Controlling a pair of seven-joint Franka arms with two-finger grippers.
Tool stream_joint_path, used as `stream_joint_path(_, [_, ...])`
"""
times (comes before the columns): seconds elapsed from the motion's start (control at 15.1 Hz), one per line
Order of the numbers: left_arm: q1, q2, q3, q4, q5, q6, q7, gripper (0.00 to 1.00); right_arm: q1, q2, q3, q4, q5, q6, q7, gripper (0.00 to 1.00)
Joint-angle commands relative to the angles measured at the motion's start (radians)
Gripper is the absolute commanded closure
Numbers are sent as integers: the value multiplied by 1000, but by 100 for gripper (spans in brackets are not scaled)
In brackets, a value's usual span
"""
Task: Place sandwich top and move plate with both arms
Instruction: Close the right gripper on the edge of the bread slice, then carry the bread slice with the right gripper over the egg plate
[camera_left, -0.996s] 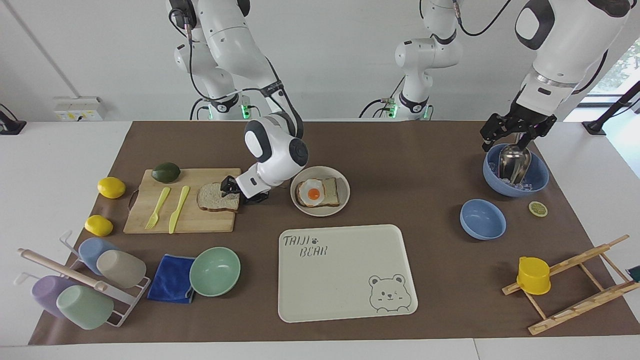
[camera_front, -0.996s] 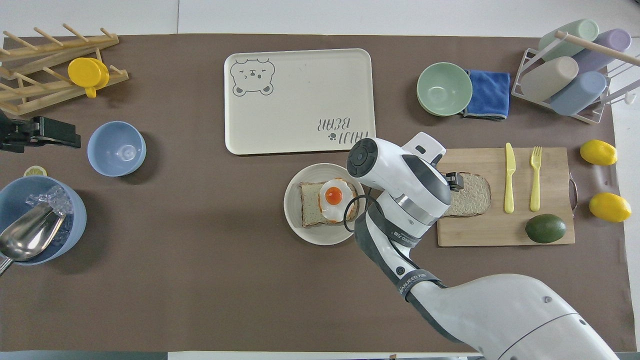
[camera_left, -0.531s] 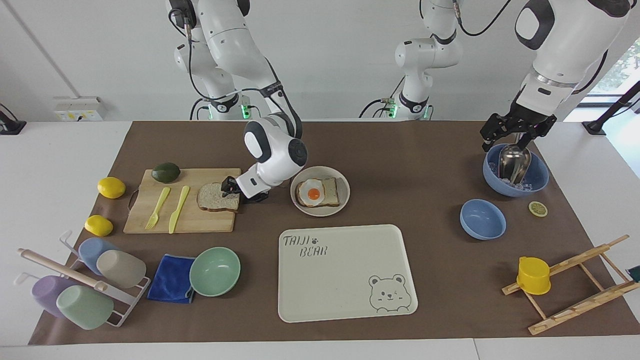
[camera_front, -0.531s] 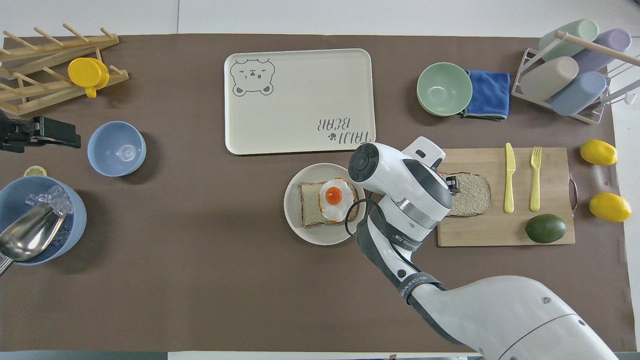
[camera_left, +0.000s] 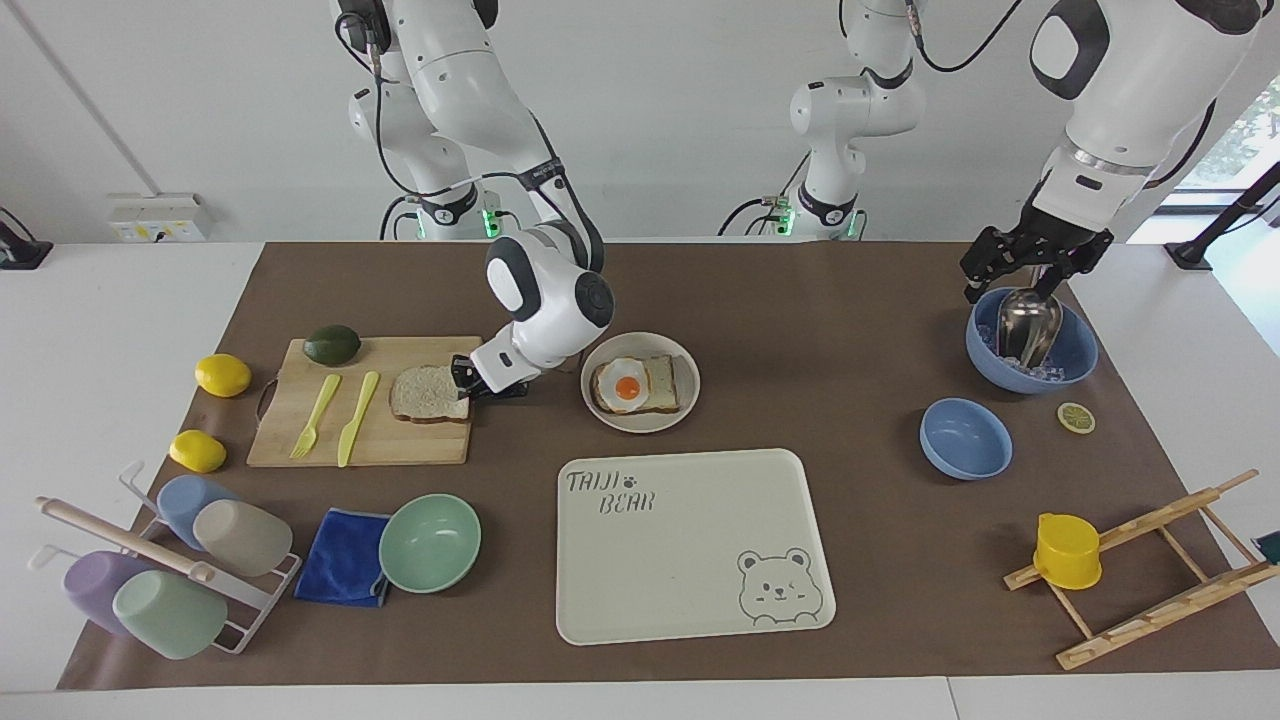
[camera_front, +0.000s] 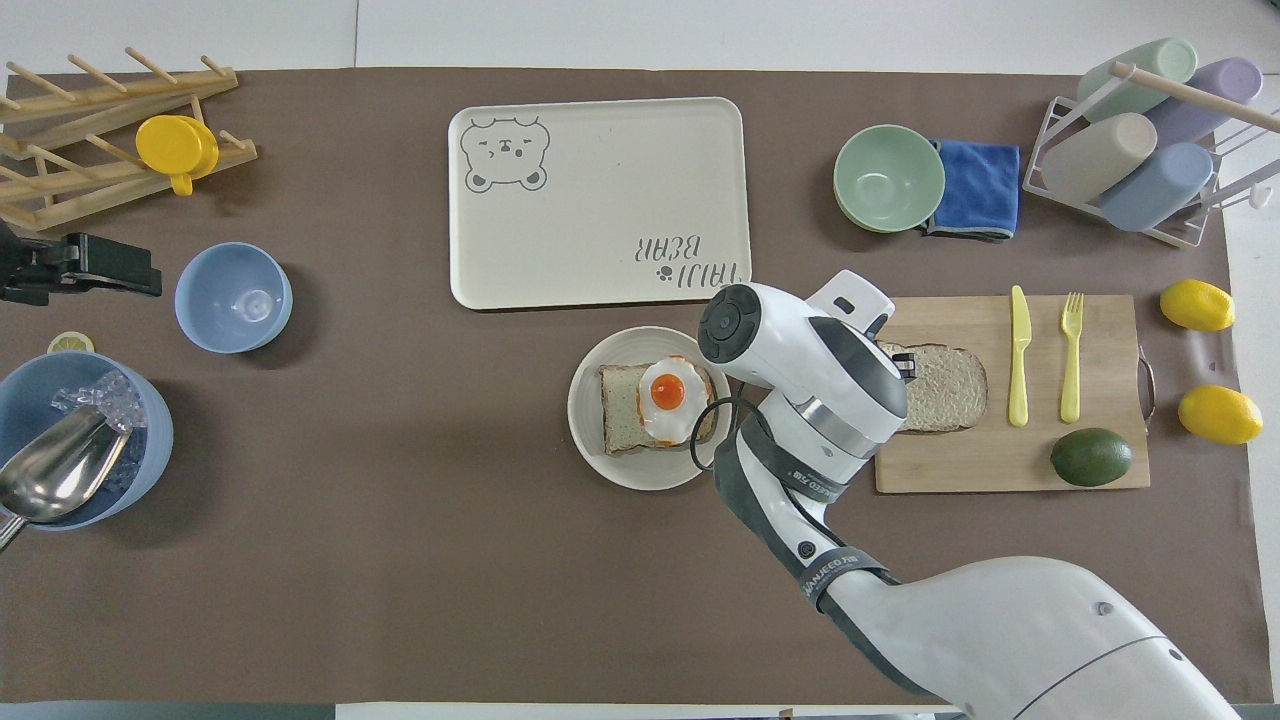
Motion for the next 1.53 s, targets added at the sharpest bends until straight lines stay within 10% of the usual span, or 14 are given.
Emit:
stream_joint_path(0.0, [9,-20,-1,-12,-10,-15,8,0,-21,-12,6,63,10,-52,-116,100])
stream_joint_path(0.8, [9,-21,-1,-14,-10,-13,8,0,148,1,15,338,123,-309,-262,100])
stream_joint_path(1.2, [9,-21,-1,-12,-10,-15,8,0,262,198,4,615,139,-445,-248,100])
stream_joint_path(1.46, [9,-21,-1,-12,-10,-15,8,0,289,206,7,619,83,-468,-248,100])
